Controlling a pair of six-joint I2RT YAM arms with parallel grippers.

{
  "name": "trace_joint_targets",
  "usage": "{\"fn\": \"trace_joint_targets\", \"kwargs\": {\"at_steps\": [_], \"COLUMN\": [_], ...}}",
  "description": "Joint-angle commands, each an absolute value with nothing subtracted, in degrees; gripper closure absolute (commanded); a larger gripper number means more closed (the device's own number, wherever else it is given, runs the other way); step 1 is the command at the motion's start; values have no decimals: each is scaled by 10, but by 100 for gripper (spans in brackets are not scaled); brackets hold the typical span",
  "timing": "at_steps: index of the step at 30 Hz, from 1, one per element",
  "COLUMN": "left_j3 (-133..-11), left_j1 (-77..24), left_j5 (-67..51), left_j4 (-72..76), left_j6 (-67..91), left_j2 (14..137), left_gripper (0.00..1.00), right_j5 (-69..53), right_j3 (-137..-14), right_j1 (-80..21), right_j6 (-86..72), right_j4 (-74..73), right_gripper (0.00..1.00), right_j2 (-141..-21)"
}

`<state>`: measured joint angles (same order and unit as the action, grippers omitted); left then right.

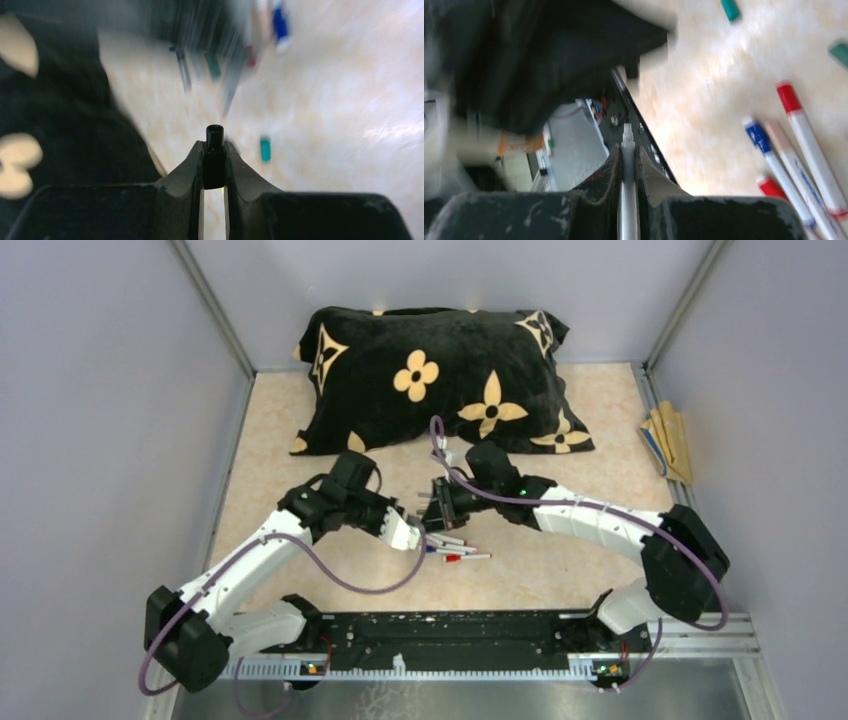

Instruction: Open the pen caps

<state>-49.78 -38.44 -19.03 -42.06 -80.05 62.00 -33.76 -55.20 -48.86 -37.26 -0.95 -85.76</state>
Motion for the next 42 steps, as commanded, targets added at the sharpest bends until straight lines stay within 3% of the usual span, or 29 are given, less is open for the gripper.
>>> {"fn": "trace_joint_targets", "kwargs": {"at_steps": [1, 8, 16, 29, 33, 36, 42], "left_j3": [-483, -478, -502, -556, -553, -553, -552], "left_j1": [-270, -199, -183, -138, -138, -138, -138], "left_j5": [-94, -98, -119, -147, -149, -150, -154], "left_j4": [-404, -358, -309, -297, -297, -298, -303], "left_j6": [-855, -891, -803, -733, -727, -724, -722], "left_j2": [652, 705, 816, 937, 952, 958, 952], "left_gripper": [100, 100, 100, 93, 85, 70, 50], "right_j5": [-393, -367, -45, 147, 182, 194, 207], "right_j3": [-504, -469, -460, -443, -440, -437, -451], "right_j1": [-461, -413, -351, -304, -297, -290, -287], "right_j6": [-353, -326, -352, -376, -367, -367, -363], "right_j4": [-110, -149, -157, -66, -64, -55, -61], "right_gripper": [100, 100, 100, 100, 100, 100, 98], "right_j2": [-785, -751, -723, -817, -846, -865, -901]}}
